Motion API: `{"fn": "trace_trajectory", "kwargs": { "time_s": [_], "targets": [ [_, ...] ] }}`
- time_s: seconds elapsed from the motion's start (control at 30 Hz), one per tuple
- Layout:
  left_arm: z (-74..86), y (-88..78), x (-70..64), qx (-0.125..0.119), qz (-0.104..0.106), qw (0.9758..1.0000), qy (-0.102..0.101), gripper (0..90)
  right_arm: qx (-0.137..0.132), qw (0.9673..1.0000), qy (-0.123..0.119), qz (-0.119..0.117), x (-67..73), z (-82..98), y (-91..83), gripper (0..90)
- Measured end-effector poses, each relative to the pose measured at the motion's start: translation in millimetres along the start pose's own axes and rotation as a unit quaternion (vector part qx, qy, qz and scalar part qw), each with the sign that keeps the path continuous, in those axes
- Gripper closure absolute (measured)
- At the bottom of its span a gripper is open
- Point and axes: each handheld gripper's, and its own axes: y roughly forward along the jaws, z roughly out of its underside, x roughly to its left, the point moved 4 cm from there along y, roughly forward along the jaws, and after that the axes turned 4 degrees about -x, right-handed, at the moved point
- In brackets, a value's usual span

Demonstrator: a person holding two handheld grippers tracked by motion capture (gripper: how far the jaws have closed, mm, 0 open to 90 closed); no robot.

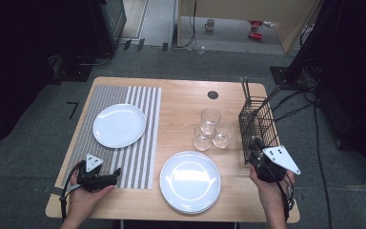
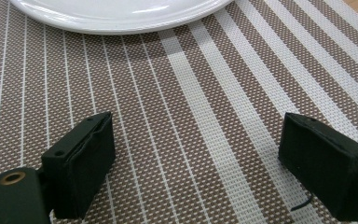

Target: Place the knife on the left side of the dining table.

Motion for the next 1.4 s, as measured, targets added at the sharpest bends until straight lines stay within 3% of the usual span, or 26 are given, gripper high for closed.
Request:
{"fn": "trace_trajectory", "kwargs": {
  "time_s": [0.2, 0.63, 1.1, 1.3, 1.4],
  "targets": [
    [0.0, 0.0, 0.0, 0.0, 0.0, 1.0, 0.0, 11.1, -0.004, 1.0, 0.0, 0.001, -6.2, -5.2, 2.8, 74.9],
    [0.0, 0.0, 0.0, 0.0, 0.0, 1.0, 0.0, 11.1, -0.026, 0.9984, 0.011, 0.049, -35.3, -15.4, 7.0, 82.2],
    [0.0, 0.0, 0.0, 0.0, 0.0, 1.0, 0.0, 11.1, -0.048, 0.9955, 0.064, 0.05, -62.6, -12.4, 13.1, 83.4],
    [0.0, -0.1, 0.0, 0.001, 0.0, 1.0, 0.0, 11.1, -0.028, 0.9958, 0.07, 0.051, -66.1, -3.3, 18.4, 82.7],
    [0.0, -0.1, 0.0, 0.001, 0.0, 1.0, 0.0, 11.2, -0.032, 0.9955, 0.074, 0.049, -67.8, 0.3, 19.1, 82.7]
  ]
}}
